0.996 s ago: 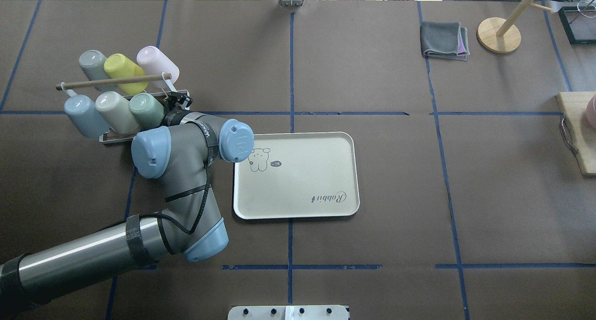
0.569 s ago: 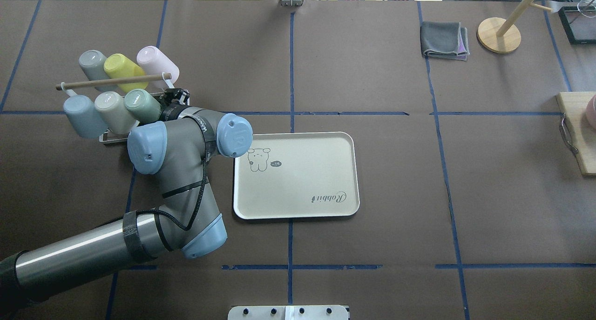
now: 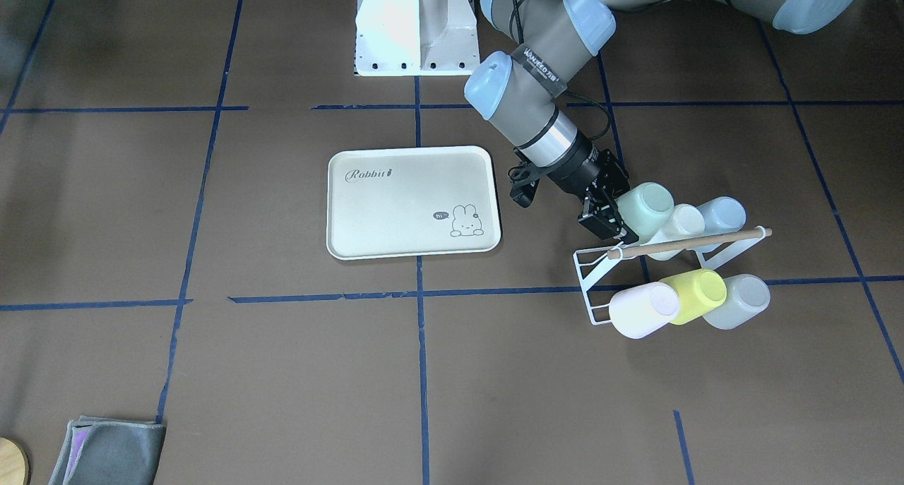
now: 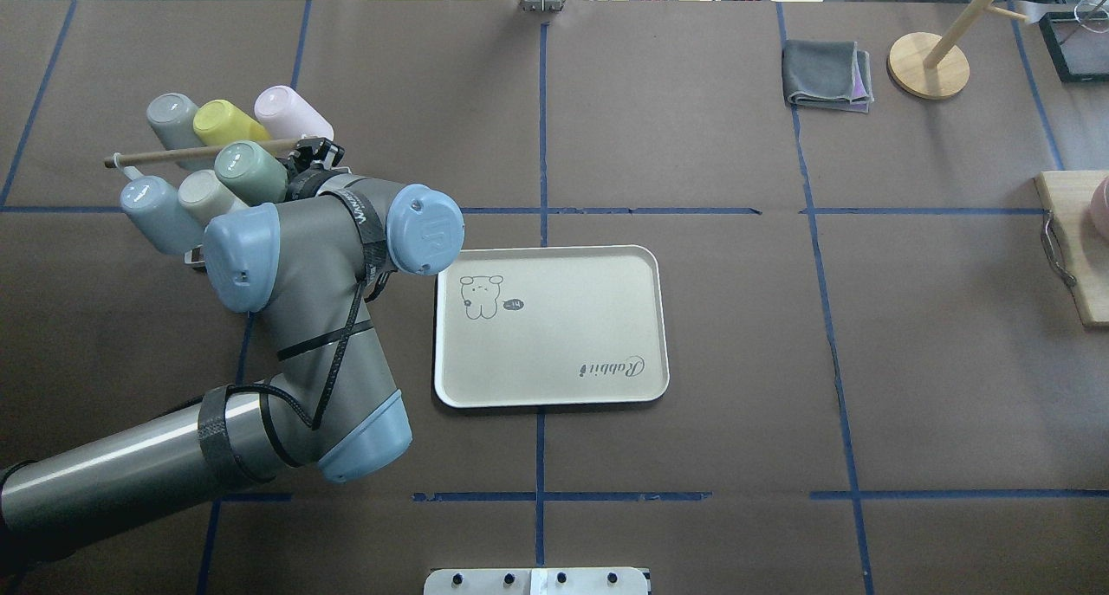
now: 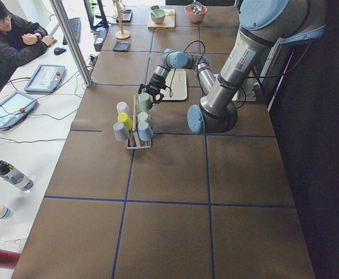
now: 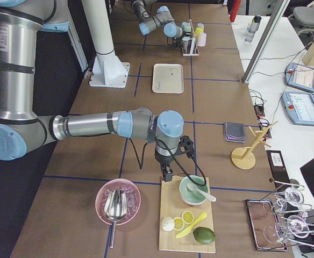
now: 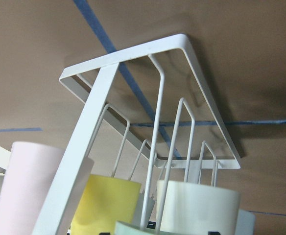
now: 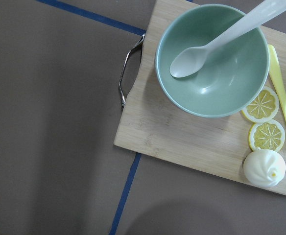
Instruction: Pick up and place green cup on tray
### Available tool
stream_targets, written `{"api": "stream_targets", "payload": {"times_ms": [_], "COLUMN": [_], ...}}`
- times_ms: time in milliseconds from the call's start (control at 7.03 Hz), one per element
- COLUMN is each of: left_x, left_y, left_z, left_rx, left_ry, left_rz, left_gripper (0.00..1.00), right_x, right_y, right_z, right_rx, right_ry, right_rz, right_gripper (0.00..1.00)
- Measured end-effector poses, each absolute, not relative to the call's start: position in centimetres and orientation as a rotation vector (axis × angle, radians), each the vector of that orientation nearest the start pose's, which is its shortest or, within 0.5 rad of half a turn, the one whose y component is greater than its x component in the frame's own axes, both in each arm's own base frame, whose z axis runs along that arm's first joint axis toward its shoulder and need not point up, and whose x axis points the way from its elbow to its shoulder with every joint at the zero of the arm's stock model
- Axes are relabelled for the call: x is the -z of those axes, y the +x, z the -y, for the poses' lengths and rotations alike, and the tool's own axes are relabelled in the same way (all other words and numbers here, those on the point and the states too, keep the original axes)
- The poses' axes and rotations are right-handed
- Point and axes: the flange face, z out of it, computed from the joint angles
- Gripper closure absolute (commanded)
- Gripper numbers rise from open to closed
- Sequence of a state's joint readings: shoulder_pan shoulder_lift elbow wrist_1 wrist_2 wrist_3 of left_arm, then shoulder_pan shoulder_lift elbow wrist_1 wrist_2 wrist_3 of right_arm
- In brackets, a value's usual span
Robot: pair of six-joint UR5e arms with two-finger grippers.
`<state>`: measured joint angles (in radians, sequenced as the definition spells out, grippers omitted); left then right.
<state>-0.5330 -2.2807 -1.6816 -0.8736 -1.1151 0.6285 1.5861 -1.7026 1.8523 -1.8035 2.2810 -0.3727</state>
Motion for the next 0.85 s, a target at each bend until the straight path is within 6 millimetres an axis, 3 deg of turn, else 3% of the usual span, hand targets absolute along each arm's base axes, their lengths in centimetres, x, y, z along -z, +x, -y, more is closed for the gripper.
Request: {"api": "stream_targets", "payload": {"times_ms": [427,854], "left_x": [-23.7,-18.8], "left_y": [43.3,37.6], "left_z": [48.3,47.2], "left_rx": [-1.557,-1.477], "left_ry": [0.317,0.464], "left_rz": [0.446,0.306], "left_gripper": [0.32,0.34], "right_x": [-60.9,-61.0], "right_y": [7.5,7.5], "right_z": [42.4,42.4], "right_rx": [0.312,0.312], "right_ry": [0.058,0.056], "right_rz": [0.715,0.715], "right_gripper": [0.00,0.00]}}
